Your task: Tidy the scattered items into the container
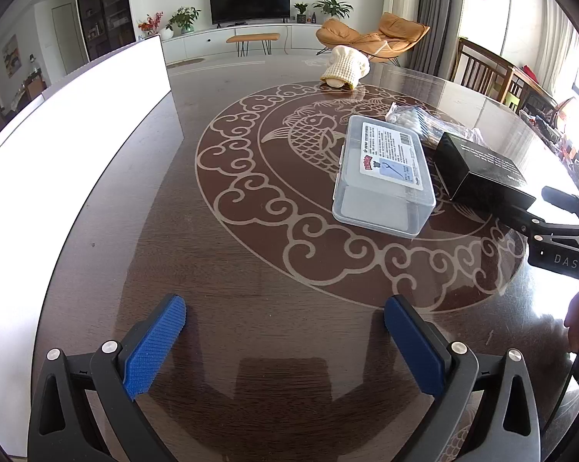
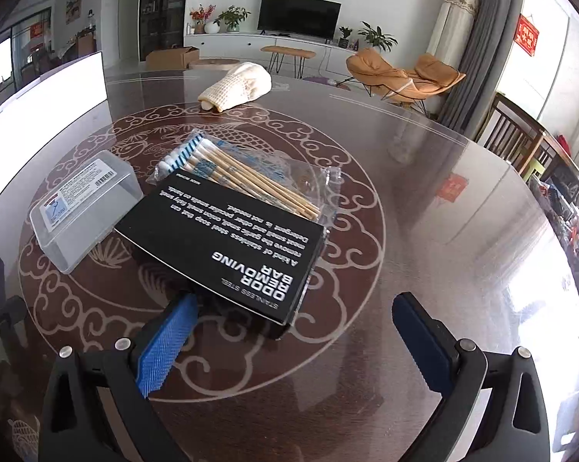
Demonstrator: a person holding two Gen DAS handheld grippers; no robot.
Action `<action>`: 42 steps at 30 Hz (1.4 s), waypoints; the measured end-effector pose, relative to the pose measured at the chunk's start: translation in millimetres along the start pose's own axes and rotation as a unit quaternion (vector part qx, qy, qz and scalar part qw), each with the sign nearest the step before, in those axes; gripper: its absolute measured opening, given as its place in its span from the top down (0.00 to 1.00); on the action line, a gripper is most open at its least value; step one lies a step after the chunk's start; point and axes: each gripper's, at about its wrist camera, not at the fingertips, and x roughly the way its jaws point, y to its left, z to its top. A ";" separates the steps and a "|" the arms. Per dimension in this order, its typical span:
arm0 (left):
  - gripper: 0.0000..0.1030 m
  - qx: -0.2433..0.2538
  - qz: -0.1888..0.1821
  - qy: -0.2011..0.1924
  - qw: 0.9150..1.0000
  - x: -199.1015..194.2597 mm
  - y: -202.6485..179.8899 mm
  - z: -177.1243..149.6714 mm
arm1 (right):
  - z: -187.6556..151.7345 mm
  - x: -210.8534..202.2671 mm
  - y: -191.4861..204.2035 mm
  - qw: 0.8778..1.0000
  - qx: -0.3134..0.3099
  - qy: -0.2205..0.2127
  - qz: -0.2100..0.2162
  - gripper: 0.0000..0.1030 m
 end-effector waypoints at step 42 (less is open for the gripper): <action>0.41 0.007 -0.018 -0.015 1.000 45.9 -10.3 82.8 | -40.4 -16.5 -33.0 0.996 0.074 0.035 0.040 0.01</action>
